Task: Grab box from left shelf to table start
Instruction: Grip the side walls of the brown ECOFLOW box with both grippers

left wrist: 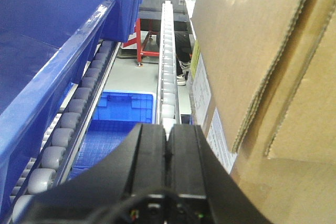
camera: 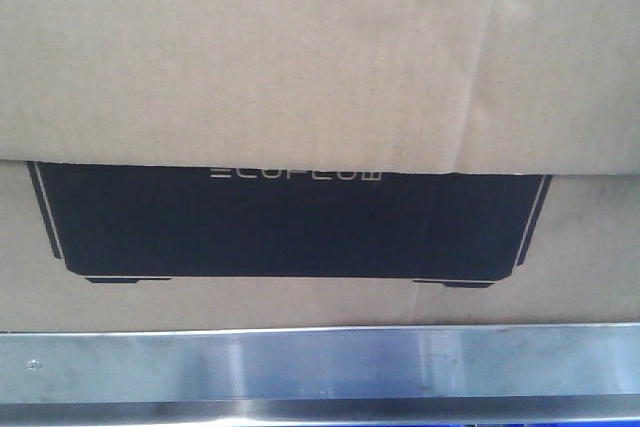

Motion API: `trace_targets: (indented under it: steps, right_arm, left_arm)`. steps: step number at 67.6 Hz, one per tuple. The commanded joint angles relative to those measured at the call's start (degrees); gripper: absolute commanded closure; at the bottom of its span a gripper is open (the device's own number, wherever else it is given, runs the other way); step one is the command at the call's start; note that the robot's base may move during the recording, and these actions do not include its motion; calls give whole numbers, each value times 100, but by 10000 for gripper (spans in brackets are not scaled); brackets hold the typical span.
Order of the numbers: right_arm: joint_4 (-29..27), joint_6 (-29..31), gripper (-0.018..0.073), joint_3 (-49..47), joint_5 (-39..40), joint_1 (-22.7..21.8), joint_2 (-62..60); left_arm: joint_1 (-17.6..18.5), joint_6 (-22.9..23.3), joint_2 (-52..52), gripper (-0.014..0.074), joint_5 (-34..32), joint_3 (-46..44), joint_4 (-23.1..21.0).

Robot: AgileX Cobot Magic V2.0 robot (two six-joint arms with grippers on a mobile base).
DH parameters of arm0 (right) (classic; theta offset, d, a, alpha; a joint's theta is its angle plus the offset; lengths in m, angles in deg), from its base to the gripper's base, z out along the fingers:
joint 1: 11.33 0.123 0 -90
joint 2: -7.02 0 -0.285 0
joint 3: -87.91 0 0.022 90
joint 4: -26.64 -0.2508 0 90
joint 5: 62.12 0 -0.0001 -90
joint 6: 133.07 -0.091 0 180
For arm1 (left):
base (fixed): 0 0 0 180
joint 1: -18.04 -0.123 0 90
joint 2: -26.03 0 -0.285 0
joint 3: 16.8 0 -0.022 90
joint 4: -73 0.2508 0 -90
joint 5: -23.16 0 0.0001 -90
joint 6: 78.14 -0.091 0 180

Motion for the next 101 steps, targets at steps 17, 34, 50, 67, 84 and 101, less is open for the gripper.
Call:
trace_targets:
  steps: [17, 34, 50, 67, 84, 101]
  right_arm:
    - [-12, 70, 501, 10, 491, -3, -27]
    - [-12, 70, 501, 10, 491, -3, -27]
    - [-12, 70, 501, 10, 491, -3, -27]
    - [-12, 70, 501, 10, 491, -3, -27]
    - [-12, 70, 501, 10, 491, -3, -27]
    - [-12, 70, 501, 10, 491, -3, -27]
  left_arm:
    - [41, 2, -77, 696, -513, -21, -28]
    - [41, 2, -77, 696, -513, -21, -28]
    - [41, 2, -64, 696, -1698, -69, -53]
    - [41, 2, -29, 695, -626, -1374, -32]
    - [51, 2, 534, 603, 684, -2701, 84]
    - [51, 2, 1329, 149, 1234, -3526, 84]
